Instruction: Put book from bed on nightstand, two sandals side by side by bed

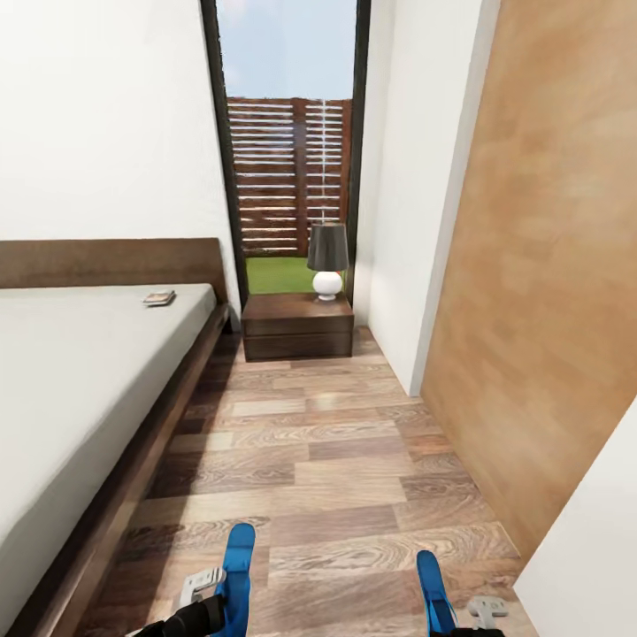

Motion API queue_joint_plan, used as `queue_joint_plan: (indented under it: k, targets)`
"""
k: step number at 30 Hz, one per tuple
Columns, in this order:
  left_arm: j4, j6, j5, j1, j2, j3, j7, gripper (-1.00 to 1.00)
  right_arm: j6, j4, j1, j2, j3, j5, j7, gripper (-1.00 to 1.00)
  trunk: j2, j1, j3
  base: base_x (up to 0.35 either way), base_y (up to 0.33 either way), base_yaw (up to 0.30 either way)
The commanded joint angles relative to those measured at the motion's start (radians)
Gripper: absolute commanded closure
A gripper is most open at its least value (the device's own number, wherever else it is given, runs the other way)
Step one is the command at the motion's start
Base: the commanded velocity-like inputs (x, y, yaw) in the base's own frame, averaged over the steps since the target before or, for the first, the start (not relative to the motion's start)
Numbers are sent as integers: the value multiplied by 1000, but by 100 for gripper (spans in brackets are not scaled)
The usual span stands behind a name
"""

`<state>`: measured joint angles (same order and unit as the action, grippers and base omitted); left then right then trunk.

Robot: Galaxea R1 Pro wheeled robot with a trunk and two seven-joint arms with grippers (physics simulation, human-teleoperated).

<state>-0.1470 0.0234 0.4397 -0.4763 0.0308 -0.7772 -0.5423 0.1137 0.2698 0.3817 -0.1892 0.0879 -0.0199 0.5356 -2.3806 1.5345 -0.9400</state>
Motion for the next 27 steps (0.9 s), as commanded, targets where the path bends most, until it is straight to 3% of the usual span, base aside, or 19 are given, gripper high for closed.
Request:
queue_joint_plan:
  k: [1, 9, 27]
  targets:
    - [0, 3, 10, -1, 0, -9, -4, 100, 11, 2, 0, 0, 9, -3, 6, 100, 0, 0, -1, 327, 0, 31]
    - [0, 3, 10, -1, 0, -9, -4, 100, 11, 2, 0, 0, 9, -3, 7, 100, 0, 0, -1, 326, 0, 151]
    - [0, 3, 10, -1, 0, -9, -4, 100, 11, 2, 0, 0, 9, -3, 6, 100, 0, 0, -1, 327, 0, 6]
